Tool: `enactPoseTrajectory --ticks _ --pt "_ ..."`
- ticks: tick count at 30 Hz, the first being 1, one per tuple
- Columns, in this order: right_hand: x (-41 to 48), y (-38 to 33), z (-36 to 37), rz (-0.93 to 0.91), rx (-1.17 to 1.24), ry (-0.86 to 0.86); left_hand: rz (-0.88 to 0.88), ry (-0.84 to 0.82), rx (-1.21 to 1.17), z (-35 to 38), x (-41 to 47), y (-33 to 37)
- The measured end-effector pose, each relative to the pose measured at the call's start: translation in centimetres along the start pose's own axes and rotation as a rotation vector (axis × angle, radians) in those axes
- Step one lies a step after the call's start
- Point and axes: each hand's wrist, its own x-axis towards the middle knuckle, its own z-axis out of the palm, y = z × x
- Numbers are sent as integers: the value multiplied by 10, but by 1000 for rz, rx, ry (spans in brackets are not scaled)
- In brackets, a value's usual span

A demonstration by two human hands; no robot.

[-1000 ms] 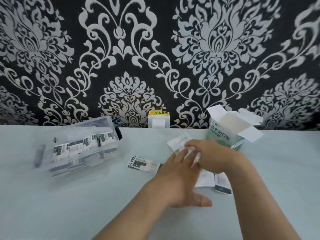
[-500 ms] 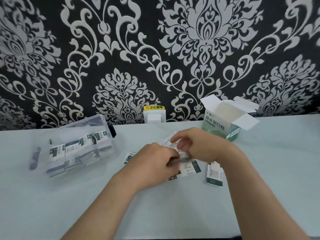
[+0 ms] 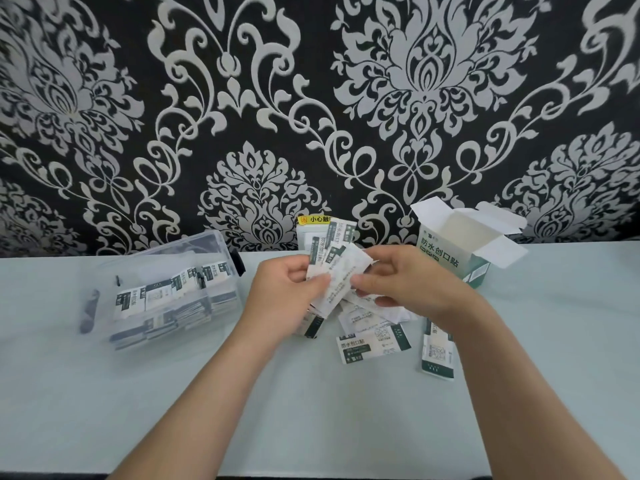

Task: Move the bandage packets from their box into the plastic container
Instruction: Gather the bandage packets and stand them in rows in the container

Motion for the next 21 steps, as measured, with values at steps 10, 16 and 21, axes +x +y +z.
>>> enactPoseTrajectory --ticks 10,16,21 --pt "7 -10 15 -84 90 173 -167 70 -287 -1 0 5" --pt "10 -17 20 -105 223 288 -156 17 -280 -8 -1 9" --pt "9 -24 28 -115 233 309 -196 -58 -312 -2 -8 12"
